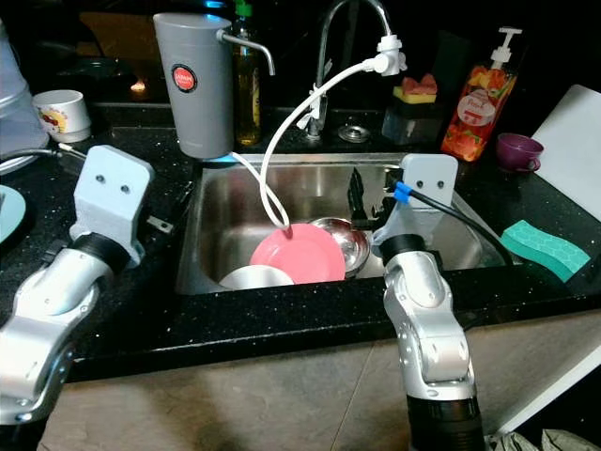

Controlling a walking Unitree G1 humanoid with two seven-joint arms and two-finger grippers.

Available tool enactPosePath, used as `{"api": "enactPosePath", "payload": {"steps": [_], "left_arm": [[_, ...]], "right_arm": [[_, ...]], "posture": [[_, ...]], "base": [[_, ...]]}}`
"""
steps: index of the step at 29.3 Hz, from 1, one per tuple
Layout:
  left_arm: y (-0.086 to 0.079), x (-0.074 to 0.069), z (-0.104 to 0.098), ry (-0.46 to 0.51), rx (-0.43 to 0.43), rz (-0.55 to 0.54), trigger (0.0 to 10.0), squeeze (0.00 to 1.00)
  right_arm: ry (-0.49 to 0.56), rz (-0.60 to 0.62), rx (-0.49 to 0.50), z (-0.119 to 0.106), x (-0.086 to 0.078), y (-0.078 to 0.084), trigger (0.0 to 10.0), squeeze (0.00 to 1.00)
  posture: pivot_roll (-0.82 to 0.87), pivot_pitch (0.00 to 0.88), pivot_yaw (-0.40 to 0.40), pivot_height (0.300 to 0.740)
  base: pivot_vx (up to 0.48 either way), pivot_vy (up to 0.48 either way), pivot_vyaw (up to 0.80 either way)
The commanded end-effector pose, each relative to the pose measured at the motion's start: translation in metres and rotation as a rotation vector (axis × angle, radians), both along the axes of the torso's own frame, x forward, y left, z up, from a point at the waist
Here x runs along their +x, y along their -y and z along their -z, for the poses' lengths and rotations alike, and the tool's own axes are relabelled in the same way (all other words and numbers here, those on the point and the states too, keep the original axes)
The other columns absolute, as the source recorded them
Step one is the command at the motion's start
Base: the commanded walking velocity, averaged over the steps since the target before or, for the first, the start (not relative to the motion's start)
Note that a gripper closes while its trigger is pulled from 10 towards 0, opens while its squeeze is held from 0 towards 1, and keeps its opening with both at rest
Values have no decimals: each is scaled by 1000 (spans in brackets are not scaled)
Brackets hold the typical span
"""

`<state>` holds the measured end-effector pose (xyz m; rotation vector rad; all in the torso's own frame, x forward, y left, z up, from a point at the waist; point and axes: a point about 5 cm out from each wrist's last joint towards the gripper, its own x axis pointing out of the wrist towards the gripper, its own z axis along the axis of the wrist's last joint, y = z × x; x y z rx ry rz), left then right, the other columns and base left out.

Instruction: Kitchen organization

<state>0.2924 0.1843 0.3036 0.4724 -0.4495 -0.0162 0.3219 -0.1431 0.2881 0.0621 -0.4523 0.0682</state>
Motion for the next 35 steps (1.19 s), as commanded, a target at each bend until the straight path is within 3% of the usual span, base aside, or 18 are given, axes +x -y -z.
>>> {"api": "enactPosePath", "payload": {"steps": [1,2,4,6,8,9,10,11,13,14,15,23,30,32,33,34,35], "left_arm": [[-14,3,3,-24,15,-84,10000,0],[-17,3,3,-25,18,-102,10000,0],[-43,9,9,-114,37,-287,10000,0],[-43,9,9,-114,37,-287,10000,0],[-81,8,20,-224,50,-468,10000,0],[-81,8,20,-224,50,-468,10000,0],[-101,6,23,-264,67,-533,10000,0],[-101,6,23,-264,67,-533,10000,0],[-127,-1,22,-311,121,-616,10000,0],[-127,-1,22,-311,121,-616,10000,0],[-138,-6,24,-354,194,-654,10000,0],[-155,-15,36,-460,227,-704,10000,0],[-152,-13,40,-491,238,-673,10000,0],[-153,-13,42,-496,263,-684,4941,0],[-153,-13,42,-496,263,-684,4941,0],[-156,-13,42,-498,285,-697,4275,0],[-159,-14,43,-499,321,-717,1176,0]], "right_arm": [[10,11,-16,-2,-2,2,10000,0],[11,12,-16,-2,-2,2,10000,0],[15,21,-15,-4,-1,4,10000,0],[15,21,-15,-4,-1,4,10000,0],[21,33,-15,-7,0,8,10000,0],[21,33,-15,-7,0,8,10000,0],[23,38,-14,-8,1,10,10000,0],[23,38,-14,-8,1,10,10000,0],[25,41,-15,-9,3,12,10000,0],[25,41,-15,-9,3,12,10000,0],[26,40,-14,-9,4,11,10000,0],[28,35,-9,-10,5,10,10000,0],[30,37,-3,-10,6,12,10000,0],[30,37,-2,-10,7,12,10000,0],[30,37,-2,-10,7,12,10000,0],[30,38,-1,-10,7,12,10000,0],[30,38,0,-10,7,12,10000,0]], "posture": [[107,159,-83,740],[107,159,-83,740],[116,164,-78,740],[116,164,-78,740],[116,164,-78,740],[116,164,-78,740],[116,164,-78,740],[116,164,-78,740],[127,169,-80,740],[127,169,-80,740],[138,170,-79,740],[146,172,-79,740],[145,172,-76,740],[145,172,-76,740],[145,172,-76,740],[145,172,-76,740],[145,172,-76,740]], "base": [[0,0,0],[0,0,0],[0,0,0],[0,0,0],[0,0,0],[0,0,0],[0,0,0],[0,0,0],[0,0,0],[0,0,0],[0,0,0],[0,0,0],[0,0,0],[0,0,0],[0,0,0],[0,0,0],[0,0,0]]}}
